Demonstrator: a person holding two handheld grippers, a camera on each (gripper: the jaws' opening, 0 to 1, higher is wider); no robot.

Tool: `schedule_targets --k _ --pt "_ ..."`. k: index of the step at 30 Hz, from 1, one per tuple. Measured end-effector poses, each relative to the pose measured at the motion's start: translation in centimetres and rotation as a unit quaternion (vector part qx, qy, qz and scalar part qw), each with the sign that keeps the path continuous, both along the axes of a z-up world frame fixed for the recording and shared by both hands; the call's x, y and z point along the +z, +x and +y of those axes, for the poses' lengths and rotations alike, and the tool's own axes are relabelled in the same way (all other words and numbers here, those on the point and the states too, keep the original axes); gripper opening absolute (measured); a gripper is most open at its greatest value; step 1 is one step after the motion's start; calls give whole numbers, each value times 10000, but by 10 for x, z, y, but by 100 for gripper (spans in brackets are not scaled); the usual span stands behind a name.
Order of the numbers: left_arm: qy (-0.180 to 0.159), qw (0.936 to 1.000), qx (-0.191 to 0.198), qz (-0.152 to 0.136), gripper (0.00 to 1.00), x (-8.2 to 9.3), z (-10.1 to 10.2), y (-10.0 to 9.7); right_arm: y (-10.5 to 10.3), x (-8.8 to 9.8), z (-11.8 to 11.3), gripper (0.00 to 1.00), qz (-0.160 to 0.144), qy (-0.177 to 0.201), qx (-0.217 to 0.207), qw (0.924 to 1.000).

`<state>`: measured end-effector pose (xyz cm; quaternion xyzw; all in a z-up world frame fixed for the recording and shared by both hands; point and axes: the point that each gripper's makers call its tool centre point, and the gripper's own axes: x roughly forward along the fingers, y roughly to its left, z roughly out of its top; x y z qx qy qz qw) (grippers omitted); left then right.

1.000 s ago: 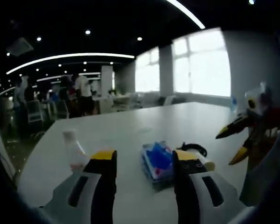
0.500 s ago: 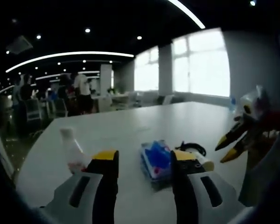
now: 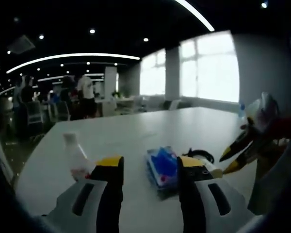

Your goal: Arrange the tabletop items into an orderly group along one side of the table until the central work area is clear of visible clutter.

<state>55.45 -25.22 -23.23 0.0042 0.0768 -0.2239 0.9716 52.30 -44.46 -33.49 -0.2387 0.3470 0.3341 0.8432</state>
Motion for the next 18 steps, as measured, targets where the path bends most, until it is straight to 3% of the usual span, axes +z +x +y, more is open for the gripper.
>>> schedule_targets --k 10,18 --pt "-48 10000 -25 -11 41 1 0 0 6 -15 -4 29 12 -275 -91 9996" --pt "-81 9999 49 44 55 -1 3 1 11 -17 -16 26 37 -308 -304 9991"
